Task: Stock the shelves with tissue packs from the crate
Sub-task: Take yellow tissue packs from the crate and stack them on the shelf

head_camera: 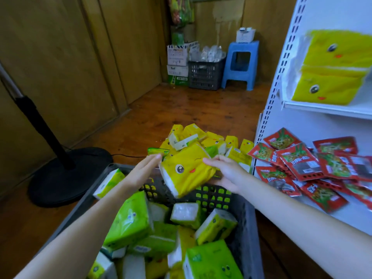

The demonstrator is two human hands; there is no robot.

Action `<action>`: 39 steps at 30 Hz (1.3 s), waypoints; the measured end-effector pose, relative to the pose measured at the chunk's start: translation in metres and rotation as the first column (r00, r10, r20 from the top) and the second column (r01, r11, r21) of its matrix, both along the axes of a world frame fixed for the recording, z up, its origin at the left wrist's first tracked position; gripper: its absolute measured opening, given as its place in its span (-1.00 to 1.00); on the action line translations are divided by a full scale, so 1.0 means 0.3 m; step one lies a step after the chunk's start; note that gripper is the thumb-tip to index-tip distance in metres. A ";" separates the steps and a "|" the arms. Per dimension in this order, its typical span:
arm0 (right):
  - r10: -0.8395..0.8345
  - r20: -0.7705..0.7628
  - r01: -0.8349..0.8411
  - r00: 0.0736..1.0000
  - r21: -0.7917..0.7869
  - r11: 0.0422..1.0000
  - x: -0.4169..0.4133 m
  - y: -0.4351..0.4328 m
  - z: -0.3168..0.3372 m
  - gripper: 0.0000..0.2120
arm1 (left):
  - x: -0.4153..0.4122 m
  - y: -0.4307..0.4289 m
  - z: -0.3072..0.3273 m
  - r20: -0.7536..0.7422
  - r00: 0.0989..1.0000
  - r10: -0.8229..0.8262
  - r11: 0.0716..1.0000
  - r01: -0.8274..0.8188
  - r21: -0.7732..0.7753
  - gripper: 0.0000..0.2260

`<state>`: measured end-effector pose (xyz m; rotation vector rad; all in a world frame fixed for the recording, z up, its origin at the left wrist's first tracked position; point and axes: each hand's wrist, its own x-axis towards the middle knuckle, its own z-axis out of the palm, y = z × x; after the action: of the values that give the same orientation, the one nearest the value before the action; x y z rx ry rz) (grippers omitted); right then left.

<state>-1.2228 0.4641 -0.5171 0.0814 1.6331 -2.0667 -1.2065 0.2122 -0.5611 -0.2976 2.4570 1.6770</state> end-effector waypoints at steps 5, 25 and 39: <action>-0.080 -0.069 0.085 0.994 0.063 0.994 -0.006 -0.004 0.029 -0.86 | 0.049 0.162 0.127 -0.143 0.988 -0.065 0.975 0.093 0.202 -0.78; -0.044 -0.930 0.406 0.365 0.116 0.906 -0.060 0.089 0.514 -0.37 | -0.104 0.423 0.777 -0.399 0.905 0.145 0.823 0.114 0.557 -0.60; -0.667 -0.711 0.839 0.221 -0.210 0.502 -0.284 1.009 0.864 -0.32 | -0.358 1.108 0.984 -0.531 0.520 -0.669 0.708 0.229 -0.669 -0.43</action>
<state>-1.3081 0.7668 -0.2578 0.2020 2.7669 -2.8734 -1.3139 0.5445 -0.2658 1.2073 3.0856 0.9118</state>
